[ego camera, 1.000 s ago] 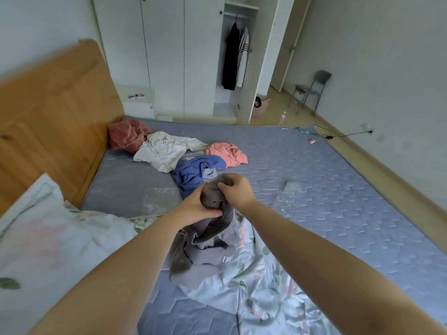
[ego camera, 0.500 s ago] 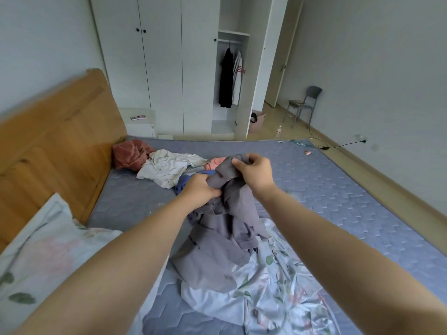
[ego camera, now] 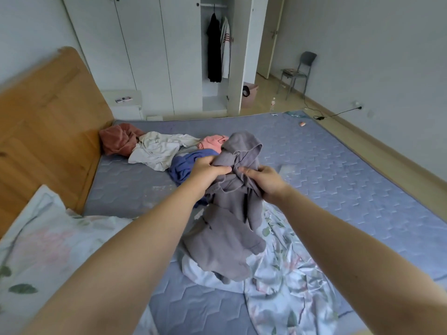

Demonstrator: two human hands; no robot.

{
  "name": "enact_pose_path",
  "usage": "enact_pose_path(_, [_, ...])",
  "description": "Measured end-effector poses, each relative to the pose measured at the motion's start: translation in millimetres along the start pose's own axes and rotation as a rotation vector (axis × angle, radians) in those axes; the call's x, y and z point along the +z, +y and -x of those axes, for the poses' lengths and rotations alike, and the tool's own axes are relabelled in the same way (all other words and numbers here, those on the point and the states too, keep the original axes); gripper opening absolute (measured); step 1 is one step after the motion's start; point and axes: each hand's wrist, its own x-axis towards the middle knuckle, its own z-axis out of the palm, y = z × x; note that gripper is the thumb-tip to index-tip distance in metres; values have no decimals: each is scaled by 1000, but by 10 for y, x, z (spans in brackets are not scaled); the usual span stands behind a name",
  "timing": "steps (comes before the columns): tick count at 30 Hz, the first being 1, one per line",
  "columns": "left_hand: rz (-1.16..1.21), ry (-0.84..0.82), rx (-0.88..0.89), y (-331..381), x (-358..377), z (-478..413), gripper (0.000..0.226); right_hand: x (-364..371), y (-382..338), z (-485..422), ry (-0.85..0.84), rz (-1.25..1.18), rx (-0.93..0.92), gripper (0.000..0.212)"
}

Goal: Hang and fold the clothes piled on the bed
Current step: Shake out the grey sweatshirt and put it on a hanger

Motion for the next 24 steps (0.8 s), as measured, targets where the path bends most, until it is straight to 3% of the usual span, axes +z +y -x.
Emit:
enact_pose_path(5, [38,-209,-123,-151,460,54,15,-472,72,167,222,37,-39,5])
enact_pose_path(11, [-121,-456,-213,-348,1533,363,15,-1407,229,612,390,-45,37,7])
enact_pose_path(18, [-313,-468,-224,-623,3337,857,25,-3020,522,1505,631,-80,139,14])
enact_pose_path(24, [-384,-661,-223,-811,5209,1462,19,-4653,868,2546,884,-6,180,21])
